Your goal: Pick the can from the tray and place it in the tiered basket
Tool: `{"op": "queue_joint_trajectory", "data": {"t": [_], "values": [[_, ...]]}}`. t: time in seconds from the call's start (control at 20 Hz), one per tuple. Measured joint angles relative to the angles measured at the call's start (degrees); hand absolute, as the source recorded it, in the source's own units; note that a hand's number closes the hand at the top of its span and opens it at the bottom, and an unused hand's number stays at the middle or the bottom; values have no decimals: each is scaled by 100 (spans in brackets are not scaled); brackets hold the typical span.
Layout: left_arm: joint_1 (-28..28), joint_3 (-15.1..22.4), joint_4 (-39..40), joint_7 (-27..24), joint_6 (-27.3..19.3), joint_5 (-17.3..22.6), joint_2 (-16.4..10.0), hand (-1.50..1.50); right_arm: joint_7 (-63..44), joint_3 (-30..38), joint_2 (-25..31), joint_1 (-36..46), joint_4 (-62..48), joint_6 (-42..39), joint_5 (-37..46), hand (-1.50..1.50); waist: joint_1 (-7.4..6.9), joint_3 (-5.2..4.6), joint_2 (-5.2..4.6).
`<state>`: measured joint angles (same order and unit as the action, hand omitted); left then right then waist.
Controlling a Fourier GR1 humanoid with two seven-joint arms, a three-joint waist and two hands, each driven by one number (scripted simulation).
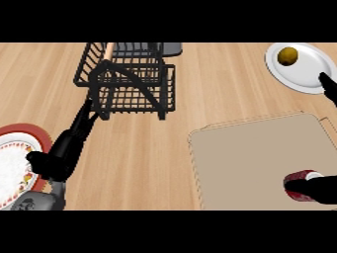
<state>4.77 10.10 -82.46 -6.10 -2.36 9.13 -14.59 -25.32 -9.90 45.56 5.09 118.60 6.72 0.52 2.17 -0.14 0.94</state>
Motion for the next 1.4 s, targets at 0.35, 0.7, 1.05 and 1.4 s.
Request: {"op": "queue_joint_trajectory", "data": {"t": [0.35, 0.7, 1.05, 1.4], "values": [[-41, -37, -42, 43, 22, 15, -31, 0, -1505, -44, 1917, -49, 768, -1681, 23, -150, 7, -14, -6], [46, 20, 33, -37, 16, -81, 120, 0, -3109, 151, 2664, 51, 1940, -2375, -1041, -150, -98, 13, -26], [37, -47, 73, -114, 275, -50, 66, 0, -3585, 50, 2690, 196, 1990, -2168, -994, -150, -183, 25, -45], [85, -4, 54, -33, 254, -139, 171, 0, -3765, -351, 2843, 2, 1915, -2052, -464, -150, -223, 30, -58]]}}
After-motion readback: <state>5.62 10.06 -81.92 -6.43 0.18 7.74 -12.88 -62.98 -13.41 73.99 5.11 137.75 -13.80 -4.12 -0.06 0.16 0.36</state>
